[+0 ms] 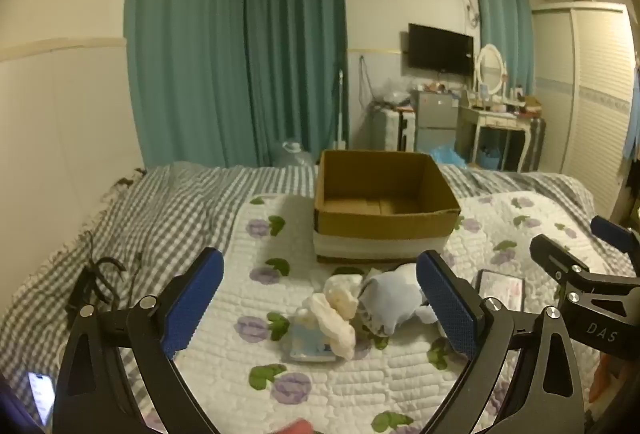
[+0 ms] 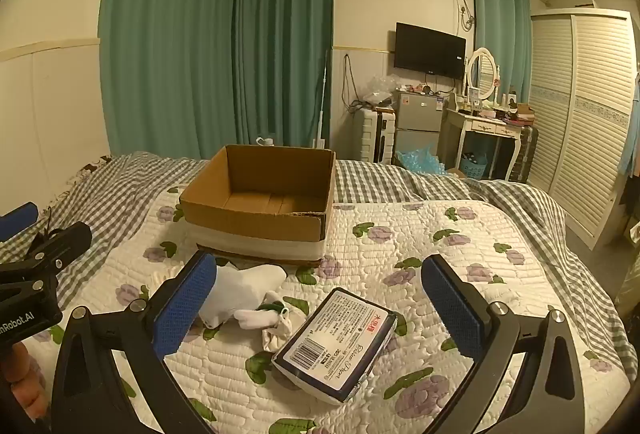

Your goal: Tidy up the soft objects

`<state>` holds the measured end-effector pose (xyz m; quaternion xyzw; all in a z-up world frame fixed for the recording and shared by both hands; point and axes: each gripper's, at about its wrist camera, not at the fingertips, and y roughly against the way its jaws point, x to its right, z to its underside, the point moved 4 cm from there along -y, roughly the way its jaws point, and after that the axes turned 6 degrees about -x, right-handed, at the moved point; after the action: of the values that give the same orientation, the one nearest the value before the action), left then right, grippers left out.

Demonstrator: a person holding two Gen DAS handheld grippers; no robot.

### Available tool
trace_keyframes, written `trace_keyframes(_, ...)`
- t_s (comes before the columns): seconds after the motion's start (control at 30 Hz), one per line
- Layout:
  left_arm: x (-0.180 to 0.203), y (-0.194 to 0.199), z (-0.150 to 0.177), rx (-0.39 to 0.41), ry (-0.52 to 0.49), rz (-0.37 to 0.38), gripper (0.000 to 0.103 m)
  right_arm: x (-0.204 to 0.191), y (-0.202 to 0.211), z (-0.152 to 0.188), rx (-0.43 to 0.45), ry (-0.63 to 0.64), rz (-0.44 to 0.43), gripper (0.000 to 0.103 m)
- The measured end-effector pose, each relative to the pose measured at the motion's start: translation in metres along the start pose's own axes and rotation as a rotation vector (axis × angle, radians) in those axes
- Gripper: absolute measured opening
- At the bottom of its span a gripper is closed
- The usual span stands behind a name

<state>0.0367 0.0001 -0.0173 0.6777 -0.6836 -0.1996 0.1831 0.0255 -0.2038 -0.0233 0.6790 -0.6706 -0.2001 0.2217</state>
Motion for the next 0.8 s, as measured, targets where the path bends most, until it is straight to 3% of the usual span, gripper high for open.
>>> trace_keyframes(0.8, -0.0006, 0.0, 0.0018, 0.01, 0.011, 0.001, 0.099, -0.0006, -0.0015, 0.0048, -0.009, 0.007, 0.003, 0.103)
